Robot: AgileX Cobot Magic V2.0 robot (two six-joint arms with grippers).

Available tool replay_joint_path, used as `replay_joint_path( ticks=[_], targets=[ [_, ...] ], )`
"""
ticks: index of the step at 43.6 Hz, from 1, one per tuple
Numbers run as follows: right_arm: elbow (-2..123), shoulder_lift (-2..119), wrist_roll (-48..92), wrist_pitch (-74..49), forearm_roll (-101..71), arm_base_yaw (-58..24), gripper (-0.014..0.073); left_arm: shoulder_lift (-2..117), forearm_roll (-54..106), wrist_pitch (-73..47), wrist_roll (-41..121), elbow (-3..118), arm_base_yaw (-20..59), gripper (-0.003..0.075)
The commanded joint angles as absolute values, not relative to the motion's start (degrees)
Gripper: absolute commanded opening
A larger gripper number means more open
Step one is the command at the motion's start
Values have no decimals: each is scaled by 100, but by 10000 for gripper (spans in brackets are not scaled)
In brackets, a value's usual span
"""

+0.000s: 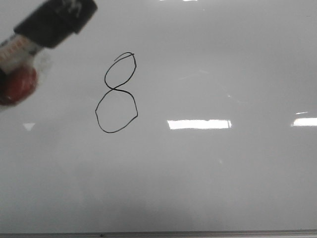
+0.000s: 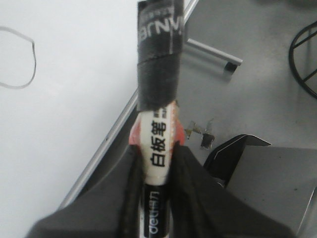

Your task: Write number 8 on whiteboard

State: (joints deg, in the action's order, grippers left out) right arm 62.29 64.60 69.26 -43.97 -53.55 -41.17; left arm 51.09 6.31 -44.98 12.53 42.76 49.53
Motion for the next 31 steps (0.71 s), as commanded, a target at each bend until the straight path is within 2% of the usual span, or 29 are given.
replay_joint_path(
  ticks=[1,4,9,14,19,23,26,31],
  targets=[
    [5917,5871,6511,-4012,-5490,-3638,538,5366,0,-4196,-390,4462,4830,-20],
    [5449,5470,6253,-3860,-5461,-3232,538,5550,-497,-4196,-1102,4462,4559,-20],
    [4579,4691,5971,-3636,-5461,-2547,536,5743,-847,-4129,-1304,4462,3842,-21],
    [3762,3792,5812,-3401,-5461,-1935,465,5960,-847,-4076,-1289,4462,2784,-21],
    [3098,2983,5812,-3267,-5461,-1457,337,6157,-939,-3728,-1283,4462,1774,-21],
    [2756,2434,5812,-3270,-5461,-1220,199,6263,-999,-3173,-1283,4462,1121,-21],
    [2593,2073,5812,-3253,-5461,-1149,76,6316,-996,-2743,-1283,4450,769,-21],
    [2425,1776,5817,-3181,-5458,-1149,-64,6514,-973,-2286,-1283,4450,342,-21]
  ],
)
